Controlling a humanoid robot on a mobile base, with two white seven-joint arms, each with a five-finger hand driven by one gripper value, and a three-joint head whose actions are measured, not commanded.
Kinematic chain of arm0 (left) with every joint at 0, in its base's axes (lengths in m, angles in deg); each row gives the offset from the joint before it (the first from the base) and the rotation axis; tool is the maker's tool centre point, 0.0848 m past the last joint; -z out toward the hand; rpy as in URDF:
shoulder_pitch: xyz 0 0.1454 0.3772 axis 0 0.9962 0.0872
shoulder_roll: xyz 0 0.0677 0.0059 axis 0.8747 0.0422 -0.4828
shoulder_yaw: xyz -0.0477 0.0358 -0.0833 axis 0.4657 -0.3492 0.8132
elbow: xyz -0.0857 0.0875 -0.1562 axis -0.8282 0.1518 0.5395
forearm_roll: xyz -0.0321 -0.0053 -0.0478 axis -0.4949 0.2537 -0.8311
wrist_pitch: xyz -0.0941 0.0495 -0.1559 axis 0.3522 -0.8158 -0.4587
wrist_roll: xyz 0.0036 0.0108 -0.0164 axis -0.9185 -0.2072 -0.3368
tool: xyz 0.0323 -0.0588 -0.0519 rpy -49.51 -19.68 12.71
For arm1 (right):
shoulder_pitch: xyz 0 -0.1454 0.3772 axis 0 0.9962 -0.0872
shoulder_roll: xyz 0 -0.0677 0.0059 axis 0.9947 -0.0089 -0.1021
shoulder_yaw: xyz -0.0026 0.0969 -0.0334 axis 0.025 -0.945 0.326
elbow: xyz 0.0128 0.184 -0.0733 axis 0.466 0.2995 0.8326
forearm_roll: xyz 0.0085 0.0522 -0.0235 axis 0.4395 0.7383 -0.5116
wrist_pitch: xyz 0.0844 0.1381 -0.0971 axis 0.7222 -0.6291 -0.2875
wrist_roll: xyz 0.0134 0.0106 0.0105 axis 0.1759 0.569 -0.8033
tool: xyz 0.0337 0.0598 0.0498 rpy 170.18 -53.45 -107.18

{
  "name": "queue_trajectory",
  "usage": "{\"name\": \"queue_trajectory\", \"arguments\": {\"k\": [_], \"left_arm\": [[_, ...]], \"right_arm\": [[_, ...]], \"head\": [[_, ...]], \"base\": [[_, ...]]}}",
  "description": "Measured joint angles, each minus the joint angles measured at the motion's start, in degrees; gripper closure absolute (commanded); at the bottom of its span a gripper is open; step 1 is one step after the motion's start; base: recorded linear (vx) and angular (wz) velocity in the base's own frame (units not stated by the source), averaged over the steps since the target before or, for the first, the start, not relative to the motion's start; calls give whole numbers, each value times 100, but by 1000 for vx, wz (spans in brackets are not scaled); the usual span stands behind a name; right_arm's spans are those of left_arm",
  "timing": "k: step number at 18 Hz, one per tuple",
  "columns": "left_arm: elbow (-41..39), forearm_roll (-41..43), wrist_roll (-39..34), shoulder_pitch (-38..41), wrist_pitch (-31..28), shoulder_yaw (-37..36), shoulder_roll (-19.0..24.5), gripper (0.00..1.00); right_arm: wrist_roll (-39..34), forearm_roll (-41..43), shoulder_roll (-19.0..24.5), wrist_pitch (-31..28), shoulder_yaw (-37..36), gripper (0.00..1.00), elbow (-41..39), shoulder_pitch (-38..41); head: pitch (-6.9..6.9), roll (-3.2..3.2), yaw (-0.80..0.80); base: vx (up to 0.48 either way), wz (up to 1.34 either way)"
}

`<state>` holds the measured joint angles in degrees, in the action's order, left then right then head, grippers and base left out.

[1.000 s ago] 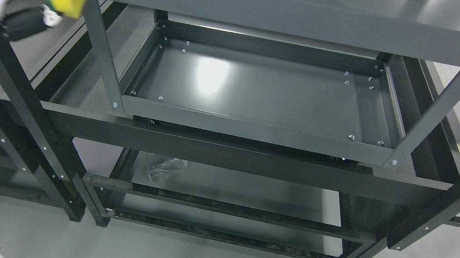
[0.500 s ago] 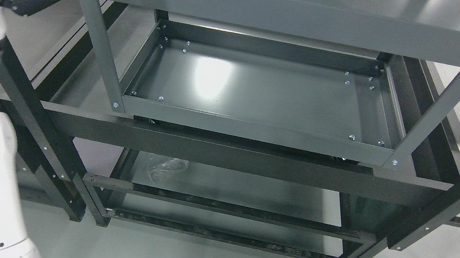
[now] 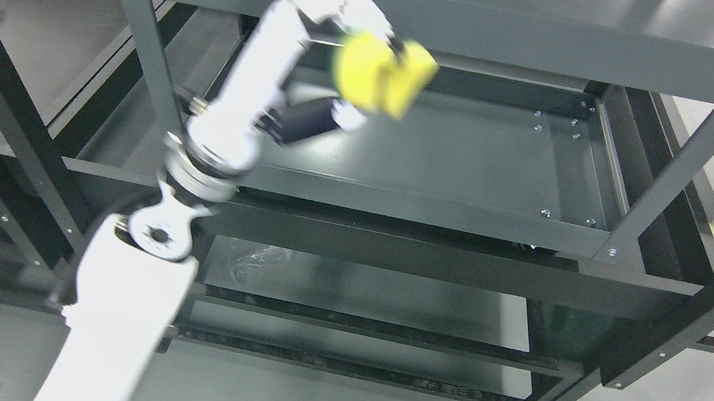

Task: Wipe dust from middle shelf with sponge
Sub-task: 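Withdraw the left hand holding the sponge down from the shelf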

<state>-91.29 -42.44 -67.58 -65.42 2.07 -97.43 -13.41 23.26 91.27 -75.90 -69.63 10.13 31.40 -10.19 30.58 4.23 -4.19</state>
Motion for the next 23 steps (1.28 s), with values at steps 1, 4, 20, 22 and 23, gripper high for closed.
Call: {"name": "queue_trajectory", "arguments": {"k": [1, 4, 20, 22, 23], "left_arm": [[69, -2, -15, 226, 0, -258, -23, 100], [251, -22, -331, 925, -481, -703, -83, 99], [-719, -475, -1661, 2132, -4217, 695, -232, 100], [-865, -513, -1543, 2169, -4292, 901, -238, 100], [-931, -529, -1482, 2195, -4304, 998, -239, 100]], "right_arm": [[0, 0, 0, 0, 0, 0, 0, 1], [0, 0, 0, 0, 0, 0, 0, 0], [0, 0, 0, 0, 0, 0, 0, 2], [0, 0, 0, -2, 0, 0, 0, 2], [0, 0, 0, -2, 0, 0, 0, 2]], "head": [[0, 0, 0], [0, 0, 0], [0, 0, 0], [0, 0, 0], [0, 0, 0]], "base": [[0, 0], [0, 0], [0, 0], [0, 0], [0, 0]]}}
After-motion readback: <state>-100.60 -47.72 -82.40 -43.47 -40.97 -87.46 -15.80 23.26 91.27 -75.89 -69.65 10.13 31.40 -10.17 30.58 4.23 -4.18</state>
